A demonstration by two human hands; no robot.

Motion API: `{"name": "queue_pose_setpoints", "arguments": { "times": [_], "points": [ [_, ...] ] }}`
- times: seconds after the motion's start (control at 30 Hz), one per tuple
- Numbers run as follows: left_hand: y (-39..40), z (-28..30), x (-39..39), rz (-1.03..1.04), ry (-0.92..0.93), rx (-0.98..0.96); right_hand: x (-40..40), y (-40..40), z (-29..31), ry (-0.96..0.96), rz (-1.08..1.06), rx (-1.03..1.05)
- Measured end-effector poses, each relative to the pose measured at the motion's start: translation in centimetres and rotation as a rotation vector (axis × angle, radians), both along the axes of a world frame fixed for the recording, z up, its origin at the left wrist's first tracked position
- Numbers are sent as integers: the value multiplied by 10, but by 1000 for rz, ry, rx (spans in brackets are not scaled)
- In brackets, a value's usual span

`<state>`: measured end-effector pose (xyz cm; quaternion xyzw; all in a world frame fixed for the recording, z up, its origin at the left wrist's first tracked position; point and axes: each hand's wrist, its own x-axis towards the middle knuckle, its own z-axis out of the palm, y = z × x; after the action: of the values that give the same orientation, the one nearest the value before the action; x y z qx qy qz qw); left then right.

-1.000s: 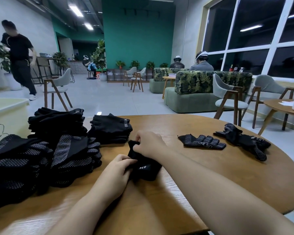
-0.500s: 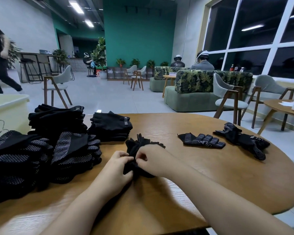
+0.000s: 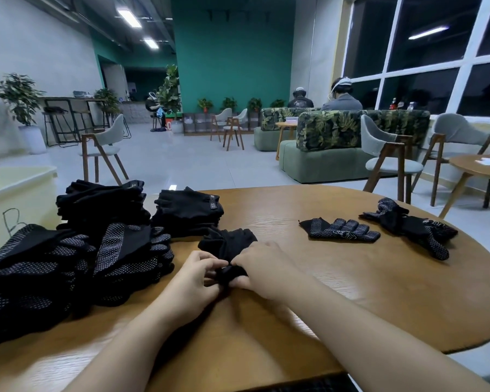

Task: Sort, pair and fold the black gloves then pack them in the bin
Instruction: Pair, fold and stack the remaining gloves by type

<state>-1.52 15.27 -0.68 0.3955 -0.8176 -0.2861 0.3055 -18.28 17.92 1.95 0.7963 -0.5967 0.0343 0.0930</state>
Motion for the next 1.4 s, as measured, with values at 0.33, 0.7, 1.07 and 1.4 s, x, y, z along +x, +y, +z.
{"name": "queue_pose_setpoints", "arguments": {
  "times": [0.33,0.7,1.07,1.4],
  "points": [
    [-25,43,-9,147,-394,-469,-17,-8,10,-570,46,-180],
    [-74,97,-2,40,-277,-106,-32,-53,32,-995,-17,-112],
    [-107,105,-8,143,-77,-46,-38,-100,37,-1282,-118,-118],
    [-151,106,-5,382,191,171,-31,-146,30,-1593,-259,85]
  ]
}}
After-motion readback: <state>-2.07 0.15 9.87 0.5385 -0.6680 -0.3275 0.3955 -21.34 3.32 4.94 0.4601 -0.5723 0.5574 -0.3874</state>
